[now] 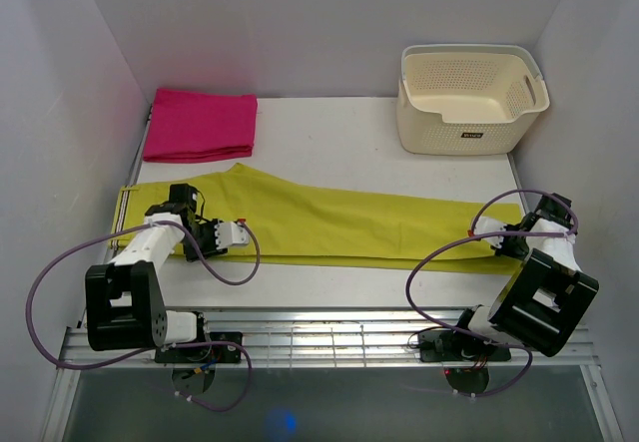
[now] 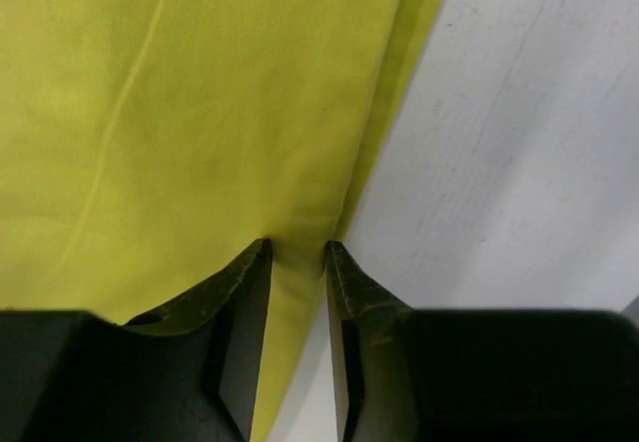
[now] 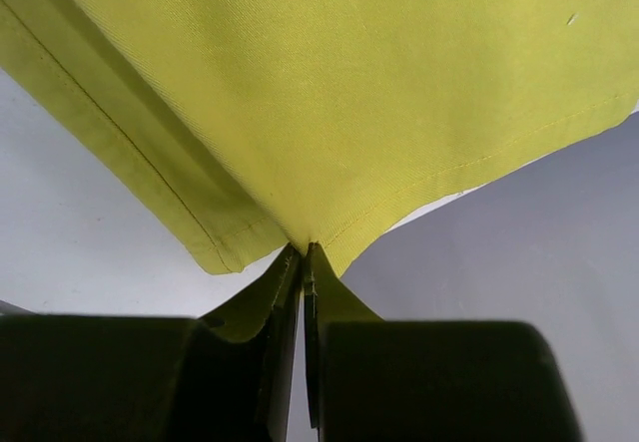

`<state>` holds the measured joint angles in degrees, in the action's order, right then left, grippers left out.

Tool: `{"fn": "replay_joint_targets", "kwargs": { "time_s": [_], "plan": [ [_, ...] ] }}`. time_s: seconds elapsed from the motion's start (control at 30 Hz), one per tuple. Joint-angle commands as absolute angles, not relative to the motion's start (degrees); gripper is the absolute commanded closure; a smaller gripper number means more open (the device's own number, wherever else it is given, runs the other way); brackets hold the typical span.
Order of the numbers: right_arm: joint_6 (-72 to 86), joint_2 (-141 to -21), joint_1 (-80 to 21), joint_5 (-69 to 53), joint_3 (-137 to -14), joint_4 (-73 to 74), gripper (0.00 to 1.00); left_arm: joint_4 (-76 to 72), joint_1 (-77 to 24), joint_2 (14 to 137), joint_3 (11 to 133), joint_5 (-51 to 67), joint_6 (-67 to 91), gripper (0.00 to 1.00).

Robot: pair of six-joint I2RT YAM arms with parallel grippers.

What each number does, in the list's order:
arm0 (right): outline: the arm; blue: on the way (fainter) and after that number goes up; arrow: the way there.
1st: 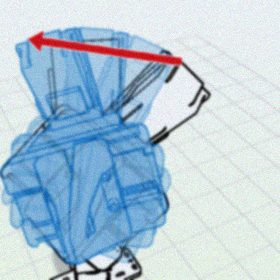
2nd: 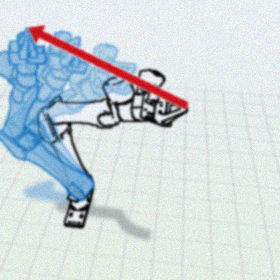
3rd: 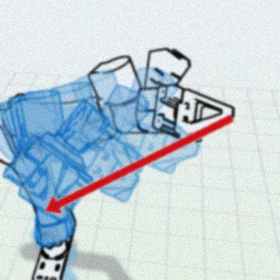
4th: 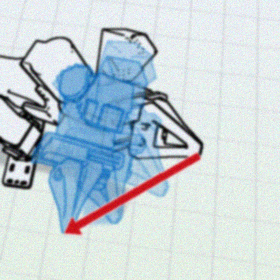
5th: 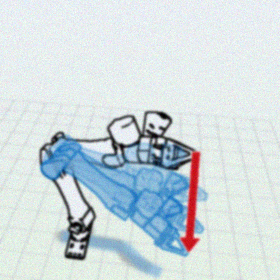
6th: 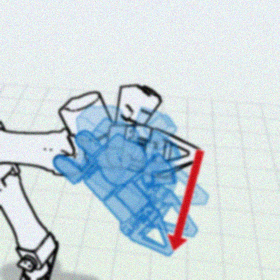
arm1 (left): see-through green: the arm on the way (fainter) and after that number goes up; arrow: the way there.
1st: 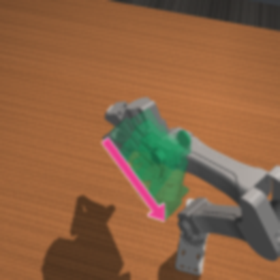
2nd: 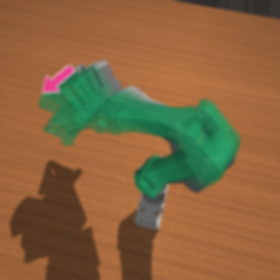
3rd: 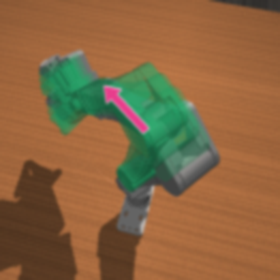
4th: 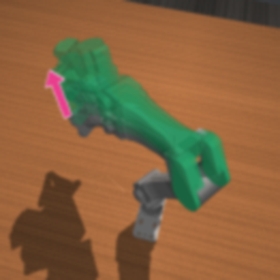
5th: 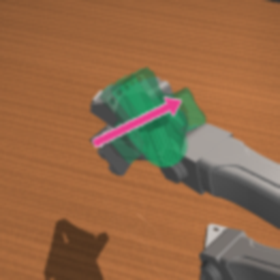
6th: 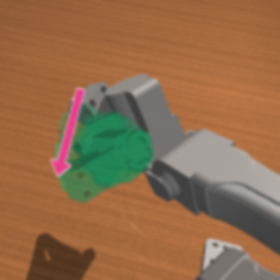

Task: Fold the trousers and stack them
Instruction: Fold the trousers

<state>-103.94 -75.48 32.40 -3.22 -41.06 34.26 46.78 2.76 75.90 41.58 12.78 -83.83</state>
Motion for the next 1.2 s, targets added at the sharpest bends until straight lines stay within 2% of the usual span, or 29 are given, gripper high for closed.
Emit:
{"fn": "replay_joint_targets", "kwargs": {
  "time_s": [0.0, 0.1, 0.13, 0.27, 0.47, 0.77, 0.97, 1.17],
  "plan": [
    [-103.8, -75.5, 32.5, -4.4, -43.8, 35.7, 0.92, 43.2, 2.5, 76.6, 41.3, 12.7, -83.1, 0.63],
    [-103.8, -75.4, 32.5, -4.2, -43.8, 35.8, 0.92, 42.3, 2.5, 77.8, 42.8, 12.7, -81.4, 0.74],
    [-103.9, -75.2, 32.5, -4.2, -43.9, 35.8, 0.92, 42.4, 2.5, 78.0, 43.2, 12.8, -81.1, 0.83],
    [-103.9, -75.3, 32.5, -4.4, -44.7, 36.2, 0.92, 42.7, 2.5, 77.4, 44.5, 13.2, -80.9, 1.00],
    [-103.8, -75.2, 32.5, -4.7, -47.2, 37.2, 0.92, 44.1, 2.9, 76.0, 46.5, 13.3, -81.4, 1.00],
    [-106.1, -70.5, 32.9, -6.4, -52.2, 46.8, 0.92, 49.2, 7.1, 77.3, 57.2, 16.3, -80.9, 1.00],
    [-109.3, -66.9, 33.3, -4.5, -41.0, 41.3, 0.92, 48.9, 10.8, 77.3, 54.9, 15.6, -84.5, 1.00],
    [-108.0, -70.8, 33.2, -0.8, -34.1, 34.1, 0.92, 46.7, 10.8, 78.7, 48.1, 14.1, -85.1, 1.00]
  ]
}}
